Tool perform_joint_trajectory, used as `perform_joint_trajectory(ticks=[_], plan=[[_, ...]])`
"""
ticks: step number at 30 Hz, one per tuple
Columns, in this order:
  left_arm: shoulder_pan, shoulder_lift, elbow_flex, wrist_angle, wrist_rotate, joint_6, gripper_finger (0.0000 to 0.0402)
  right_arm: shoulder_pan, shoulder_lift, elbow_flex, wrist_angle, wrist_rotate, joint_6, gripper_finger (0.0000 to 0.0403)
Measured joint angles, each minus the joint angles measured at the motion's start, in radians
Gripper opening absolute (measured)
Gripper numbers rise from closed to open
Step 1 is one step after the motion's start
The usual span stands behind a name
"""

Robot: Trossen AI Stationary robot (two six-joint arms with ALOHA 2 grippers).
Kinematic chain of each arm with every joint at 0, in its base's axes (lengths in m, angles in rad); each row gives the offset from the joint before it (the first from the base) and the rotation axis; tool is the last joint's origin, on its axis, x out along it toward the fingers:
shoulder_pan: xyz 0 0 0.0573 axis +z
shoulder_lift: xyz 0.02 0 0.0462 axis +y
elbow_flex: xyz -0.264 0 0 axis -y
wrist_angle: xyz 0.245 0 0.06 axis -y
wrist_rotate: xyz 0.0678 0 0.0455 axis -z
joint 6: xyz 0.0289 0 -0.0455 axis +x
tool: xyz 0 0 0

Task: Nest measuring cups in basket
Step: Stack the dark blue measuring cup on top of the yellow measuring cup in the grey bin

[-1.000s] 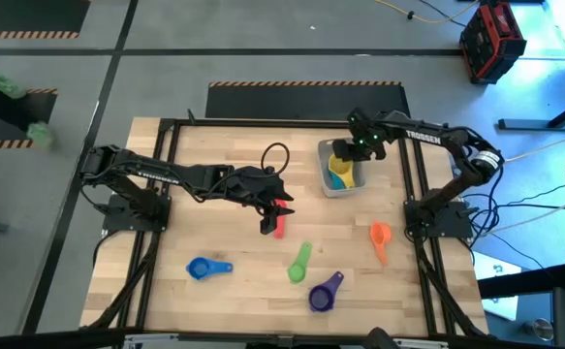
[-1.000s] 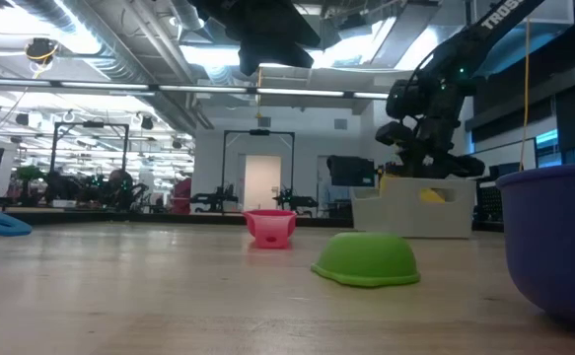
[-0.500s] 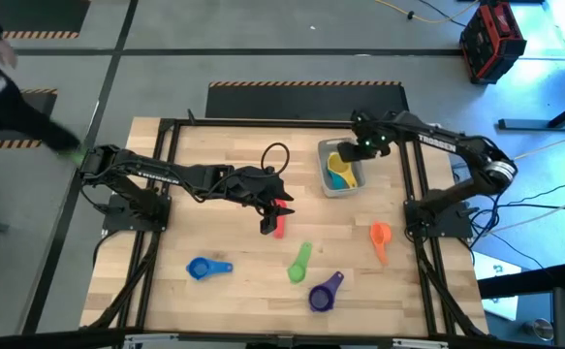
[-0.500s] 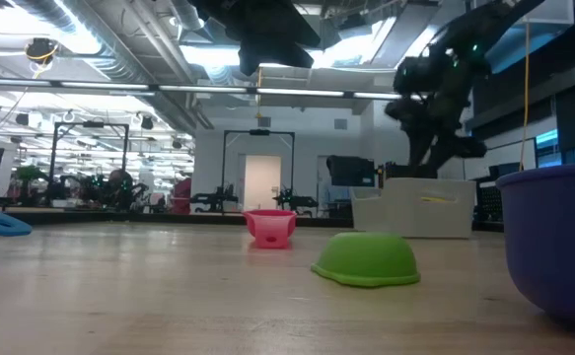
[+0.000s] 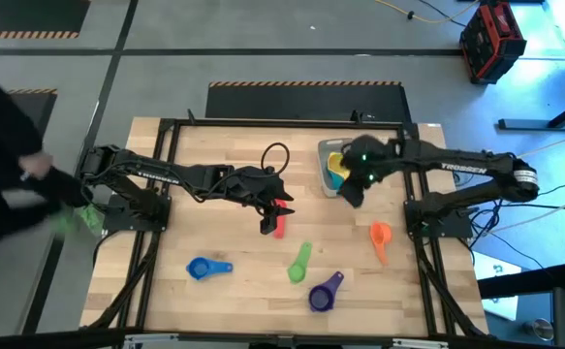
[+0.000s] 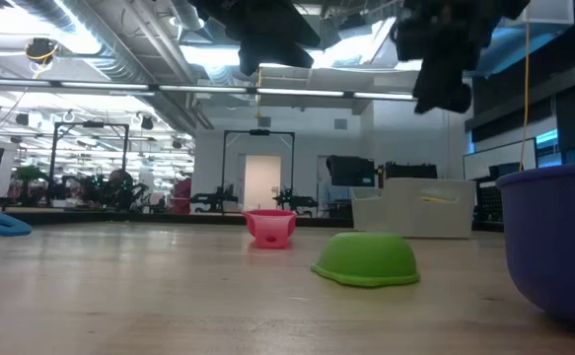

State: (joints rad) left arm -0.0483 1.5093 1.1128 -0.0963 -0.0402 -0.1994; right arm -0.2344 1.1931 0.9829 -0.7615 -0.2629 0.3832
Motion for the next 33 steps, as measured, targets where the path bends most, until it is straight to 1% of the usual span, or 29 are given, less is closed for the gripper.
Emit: perform_joint_trajectory(ticks=[9,14,18,26,33], plan=[[0.000,0.000,0.000,0.000,0.000,0.000,0.0167,0.289,0.024,0.000,0.116,0.007,0.000,0.0139],[0.000,0.000,0.000,0.000,-0.022,0.000,0.0167,0.410,0.050,0.000,0.133,0.007,-0.023,0.0139],[0.000,0.000,0.000,0.003,-0.026,0.000,0.0167,0.470,0.089,0.000,0.158,0.007,-0.027,0.0139],[0.000,0.000,0.000,0.005,-0.026,0.000,0.0167,0.559,0.216,0.000,0.299,0.009,-0.026,0.0139],[0.000,0.000,0.000,0.003,-0.026,0.000,0.0167,0.623,0.290,0.000,0.401,0.000,-0.029,0.0139]])
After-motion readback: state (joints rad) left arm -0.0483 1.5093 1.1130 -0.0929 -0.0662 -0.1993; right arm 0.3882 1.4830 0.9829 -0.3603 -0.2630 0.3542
